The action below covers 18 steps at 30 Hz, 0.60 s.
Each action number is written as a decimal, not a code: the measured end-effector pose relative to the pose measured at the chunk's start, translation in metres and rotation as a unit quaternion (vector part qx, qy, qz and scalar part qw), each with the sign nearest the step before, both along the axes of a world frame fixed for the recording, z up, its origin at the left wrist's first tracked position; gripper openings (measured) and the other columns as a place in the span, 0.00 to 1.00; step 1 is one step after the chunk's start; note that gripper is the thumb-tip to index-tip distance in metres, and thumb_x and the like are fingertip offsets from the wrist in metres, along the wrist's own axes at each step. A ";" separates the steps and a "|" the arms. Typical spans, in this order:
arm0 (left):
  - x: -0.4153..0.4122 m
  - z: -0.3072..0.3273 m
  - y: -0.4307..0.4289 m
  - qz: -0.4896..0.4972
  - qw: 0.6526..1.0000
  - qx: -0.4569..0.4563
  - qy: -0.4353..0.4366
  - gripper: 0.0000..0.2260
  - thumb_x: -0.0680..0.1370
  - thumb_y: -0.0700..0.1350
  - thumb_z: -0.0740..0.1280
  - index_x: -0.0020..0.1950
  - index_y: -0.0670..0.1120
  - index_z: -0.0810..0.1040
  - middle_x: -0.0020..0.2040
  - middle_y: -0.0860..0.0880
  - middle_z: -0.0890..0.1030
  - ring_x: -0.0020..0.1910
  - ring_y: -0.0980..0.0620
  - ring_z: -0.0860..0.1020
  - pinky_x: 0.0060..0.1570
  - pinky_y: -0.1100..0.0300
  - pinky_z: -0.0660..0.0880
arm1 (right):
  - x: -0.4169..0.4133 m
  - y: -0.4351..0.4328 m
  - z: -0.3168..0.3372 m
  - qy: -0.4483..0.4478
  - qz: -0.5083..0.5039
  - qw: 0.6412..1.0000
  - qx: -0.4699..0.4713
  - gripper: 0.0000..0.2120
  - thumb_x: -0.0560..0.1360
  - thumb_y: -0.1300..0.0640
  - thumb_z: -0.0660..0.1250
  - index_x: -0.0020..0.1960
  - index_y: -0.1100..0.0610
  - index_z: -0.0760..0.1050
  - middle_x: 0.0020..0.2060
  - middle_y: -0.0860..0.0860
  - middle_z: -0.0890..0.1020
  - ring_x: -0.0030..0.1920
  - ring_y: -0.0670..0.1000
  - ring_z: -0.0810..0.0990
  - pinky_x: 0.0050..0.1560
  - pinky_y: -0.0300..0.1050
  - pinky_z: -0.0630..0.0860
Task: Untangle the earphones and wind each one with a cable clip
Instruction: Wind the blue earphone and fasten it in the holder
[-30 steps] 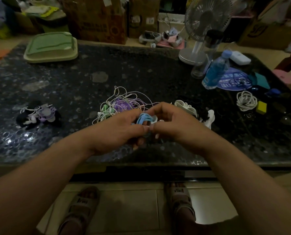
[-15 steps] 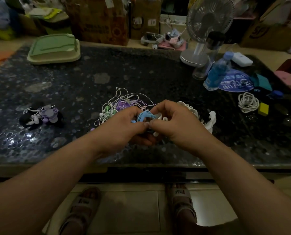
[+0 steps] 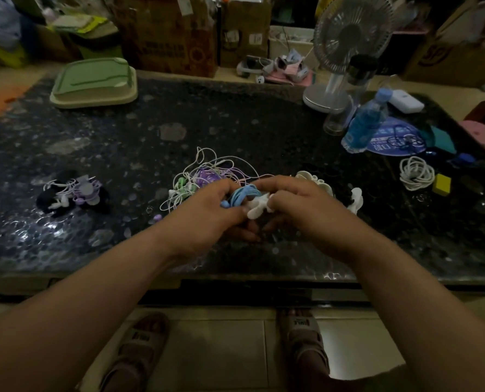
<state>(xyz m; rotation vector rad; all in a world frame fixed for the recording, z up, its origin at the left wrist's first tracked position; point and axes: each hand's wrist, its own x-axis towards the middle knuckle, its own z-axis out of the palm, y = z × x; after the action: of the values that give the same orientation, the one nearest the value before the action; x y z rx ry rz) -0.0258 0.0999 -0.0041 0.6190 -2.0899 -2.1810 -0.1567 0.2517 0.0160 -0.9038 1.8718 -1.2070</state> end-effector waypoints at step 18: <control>-0.002 0.010 -0.001 0.021 0.982 0.179 0.050 0.09 0.85 0.38 0.60 0.63 0.44 0.77 0.53 0.42 0.83 0.44 0.47 0.80 0.42 0.56 0.82 | 0.000 0.000 -0.004 0.009 -0.002 0.997 -0.073 0.21 0.76 0.52 0.75 0.67 0.51 0.76 0.57 0.50 0.85 0.58 0.49 0.86 0.61 0.55 0.83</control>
<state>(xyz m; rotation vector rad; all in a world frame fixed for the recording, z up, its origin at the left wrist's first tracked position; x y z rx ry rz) -0.0273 0.0994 0.0055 0.5541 -1.6314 -2.5265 -0.1570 0.2518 0.0118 -0.9931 1.8181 -1.3559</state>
